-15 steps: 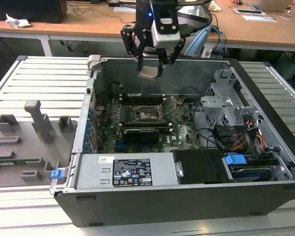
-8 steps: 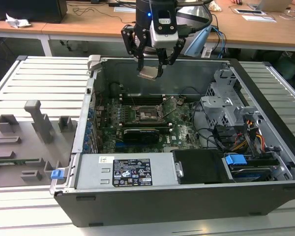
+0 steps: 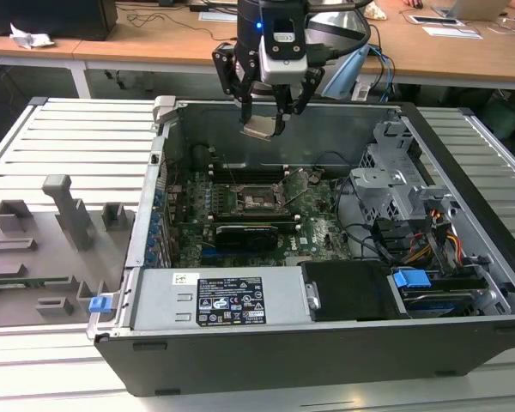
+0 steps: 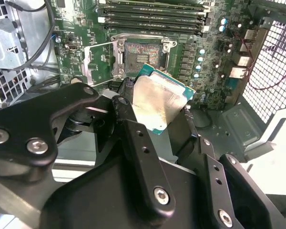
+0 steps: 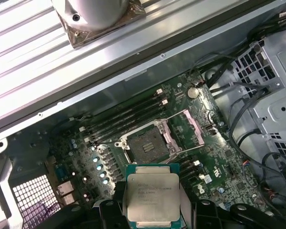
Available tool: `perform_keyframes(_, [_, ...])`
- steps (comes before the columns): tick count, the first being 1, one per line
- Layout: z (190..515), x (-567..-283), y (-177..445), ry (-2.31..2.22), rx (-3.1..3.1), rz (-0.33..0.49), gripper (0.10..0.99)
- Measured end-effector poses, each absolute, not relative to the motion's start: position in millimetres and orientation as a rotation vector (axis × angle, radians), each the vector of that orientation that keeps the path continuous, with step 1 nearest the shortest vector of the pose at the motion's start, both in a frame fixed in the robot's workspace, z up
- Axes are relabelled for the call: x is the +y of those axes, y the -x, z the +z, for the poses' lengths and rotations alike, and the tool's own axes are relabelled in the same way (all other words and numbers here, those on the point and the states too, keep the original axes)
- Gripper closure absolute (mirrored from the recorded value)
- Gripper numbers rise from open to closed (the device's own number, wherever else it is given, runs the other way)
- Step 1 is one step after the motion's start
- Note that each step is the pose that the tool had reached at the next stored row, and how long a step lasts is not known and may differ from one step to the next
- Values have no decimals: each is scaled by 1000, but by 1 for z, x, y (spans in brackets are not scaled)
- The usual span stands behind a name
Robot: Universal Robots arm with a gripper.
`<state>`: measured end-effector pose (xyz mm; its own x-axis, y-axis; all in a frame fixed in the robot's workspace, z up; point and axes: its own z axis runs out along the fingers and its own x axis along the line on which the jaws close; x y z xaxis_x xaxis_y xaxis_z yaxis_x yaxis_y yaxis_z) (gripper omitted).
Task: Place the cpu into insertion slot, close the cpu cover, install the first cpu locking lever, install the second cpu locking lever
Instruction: 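Place the cpu into insertion slot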
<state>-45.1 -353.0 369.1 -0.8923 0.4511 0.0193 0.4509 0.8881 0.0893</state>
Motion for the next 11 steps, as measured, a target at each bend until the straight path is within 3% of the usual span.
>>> perform_keyframes(11, [369,-353,45,-832,3021,143,557])
